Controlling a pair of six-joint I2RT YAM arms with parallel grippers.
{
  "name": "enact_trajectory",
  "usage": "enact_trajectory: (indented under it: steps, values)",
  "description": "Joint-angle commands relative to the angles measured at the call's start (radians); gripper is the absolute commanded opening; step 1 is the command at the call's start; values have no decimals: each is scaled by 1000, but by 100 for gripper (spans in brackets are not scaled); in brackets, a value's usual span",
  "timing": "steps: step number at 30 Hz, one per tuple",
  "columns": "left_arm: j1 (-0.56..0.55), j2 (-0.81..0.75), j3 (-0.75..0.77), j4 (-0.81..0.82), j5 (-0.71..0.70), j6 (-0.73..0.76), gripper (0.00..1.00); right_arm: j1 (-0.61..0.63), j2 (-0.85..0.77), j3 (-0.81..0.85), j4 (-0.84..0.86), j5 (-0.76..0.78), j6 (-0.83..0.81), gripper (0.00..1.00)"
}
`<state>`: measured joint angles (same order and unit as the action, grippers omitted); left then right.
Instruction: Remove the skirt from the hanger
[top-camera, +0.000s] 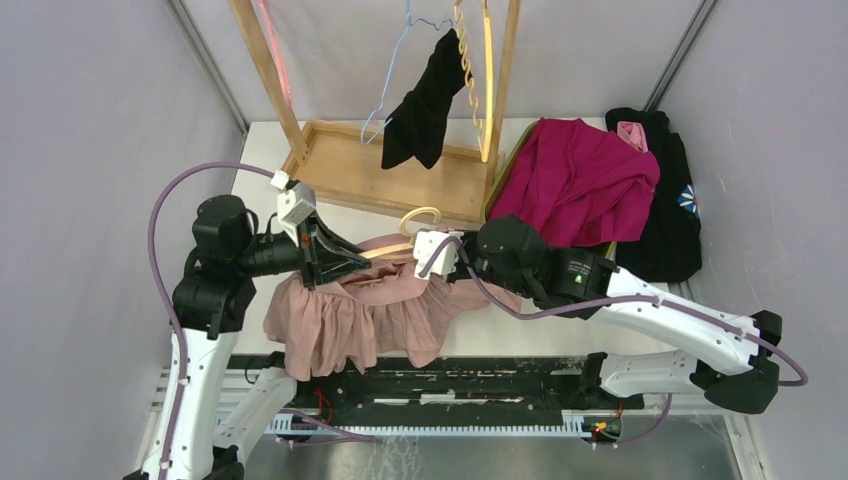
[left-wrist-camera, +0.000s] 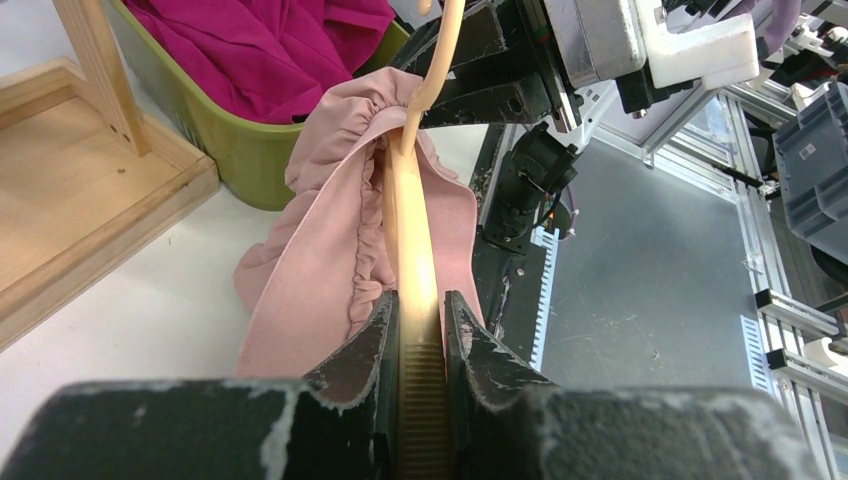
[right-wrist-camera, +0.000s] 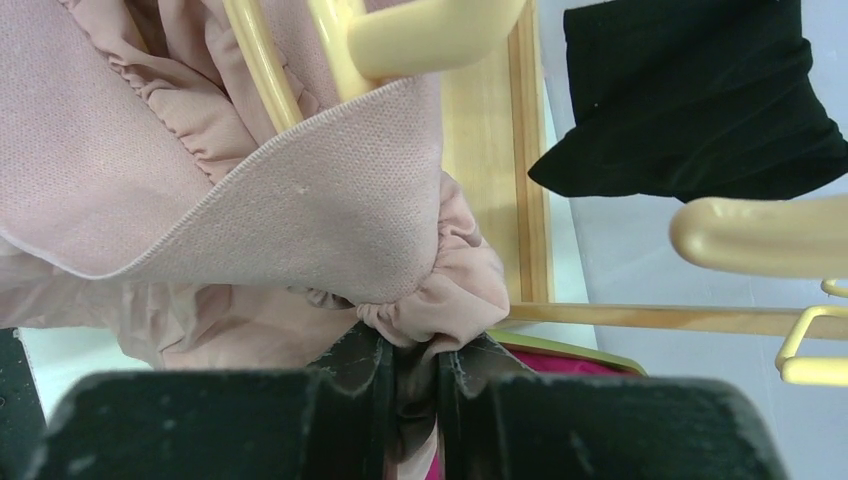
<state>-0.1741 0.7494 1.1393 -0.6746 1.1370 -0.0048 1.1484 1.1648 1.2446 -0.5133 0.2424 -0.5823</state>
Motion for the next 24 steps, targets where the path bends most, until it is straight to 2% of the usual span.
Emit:
enact_trajectory:
  steps: [1,7,8,11,12,14,16,19,24]
  values:
    - [-22,-29,3,154,148,-21,3,-12,-12,19,164,-9,127,1]
    - [-23,-17,-61,154,70,-7,5,-16,-40,10,225,19,145,1]
    - [-22,-14,-78,158,38,-8,8,-15,-47,3,246,22,147,1]
    - [-22,1,-101,160,-55,-4,26,-15,-41,14,256,37,157,1]
    - [-22,7,-96,163,-51,-9,38,-16,-35,19,250,35,156,1]
    - [-23,7,-77,195,17,-16,46,-16,-20,29,244,37,159,1]
    - [-22,-28,-80,309,84,-77,54,-15,-9,34,240,45,161,1]
    - [-22,-98,-98,435,96,-122,62,-16,-7,31,251,50,164,1]
    - [-22,-77,-116,436,90,-100,64,-18,-7,49,238,34,161,1]
